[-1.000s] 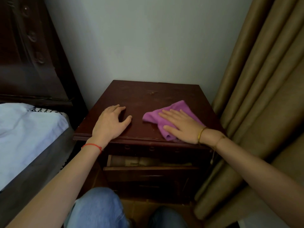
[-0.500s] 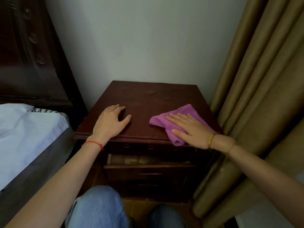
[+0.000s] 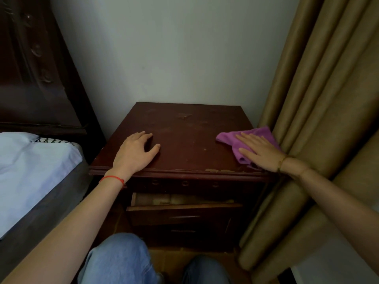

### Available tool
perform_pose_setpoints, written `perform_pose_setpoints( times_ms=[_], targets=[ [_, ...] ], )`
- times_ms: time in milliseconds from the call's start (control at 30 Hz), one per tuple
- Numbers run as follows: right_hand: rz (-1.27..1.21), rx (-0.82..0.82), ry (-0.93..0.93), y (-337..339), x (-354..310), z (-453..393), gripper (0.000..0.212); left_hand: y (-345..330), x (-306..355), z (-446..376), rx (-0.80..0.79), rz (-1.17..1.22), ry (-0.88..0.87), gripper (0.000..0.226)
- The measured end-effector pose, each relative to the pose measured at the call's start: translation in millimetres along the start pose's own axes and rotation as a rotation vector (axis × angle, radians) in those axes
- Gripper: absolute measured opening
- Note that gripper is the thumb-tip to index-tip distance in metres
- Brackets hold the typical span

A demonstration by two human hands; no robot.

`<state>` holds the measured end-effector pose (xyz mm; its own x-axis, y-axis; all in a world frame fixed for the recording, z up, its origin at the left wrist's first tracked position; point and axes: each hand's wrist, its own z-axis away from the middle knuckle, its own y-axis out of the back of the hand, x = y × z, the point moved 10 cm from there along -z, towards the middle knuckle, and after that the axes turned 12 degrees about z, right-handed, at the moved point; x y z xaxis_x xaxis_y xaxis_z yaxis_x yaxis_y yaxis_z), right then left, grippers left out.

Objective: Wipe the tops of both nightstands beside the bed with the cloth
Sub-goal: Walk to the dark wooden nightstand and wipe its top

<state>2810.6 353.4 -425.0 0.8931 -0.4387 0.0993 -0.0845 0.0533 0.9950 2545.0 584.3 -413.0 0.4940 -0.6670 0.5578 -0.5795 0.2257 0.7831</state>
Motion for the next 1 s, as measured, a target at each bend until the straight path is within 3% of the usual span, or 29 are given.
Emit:
perform_pose_setpoints(
  times_ms=[100, 267, 333, 433, 500, 633, 700, 900, 1000],
  targets=[
    [0.042, 0.040, 0.003, 8.2, -25.0, -13.8, 0.058, 0.5, -0.8, -0.2, 0.003, -0.005, -0.003, 0.061],
    [-0.027, 0.050, 0.296, 10.5, -100.0, 1.7, 0.072, 0.3, 0.4, 0.6, -0.007, -0.002, -0.003, 0.061],
    [-0.023, 0.052, 0.242, 11.0, -71.6, -13.4, 0.071, 0.1, 0.8, -0.5, -0.013, -0.001, -0.002, 0.061],
    [0.031, -0.006, -0.036, 8.9, -5.8, -45.9, 0.059, 1.1, 1.6, -1.8, -0.011, 0.010, -0.004, 0.059],
    [0.058, -0.020, -0.074, 9.3, -6.2, -62.4, 0.059, 1.3, 3.2, -3.4, -0.001, 0.024, -0.012, 0.058],
    [0.025, 0.037, 0.164, 10.7, -75.8, -63.5, 0.059, -3.9, 15.2, -14.3, 0.004, 0.029, -0.060, 0.059],
    [0.000, 0.049, 0.225, 11.2, -78.1, -61.9, 0.058, -8.5, 21.0, -20.5, -0.005, 0.026, -0.069, 0.061],
    [0.057, -0.003, -0.080, 3.6, 18.3, -123.2, 0.061, -24.5, 24.7, -27.8, -0.058, -0.002, -0.076, 0.063],
    [0.066, -0.037, -0.174, 1.6, 29.8, -165.2, 0.063, -26.7, 24.3, -26.9, -0.056, 0.001, -0.071, 0.062]
  ],
)
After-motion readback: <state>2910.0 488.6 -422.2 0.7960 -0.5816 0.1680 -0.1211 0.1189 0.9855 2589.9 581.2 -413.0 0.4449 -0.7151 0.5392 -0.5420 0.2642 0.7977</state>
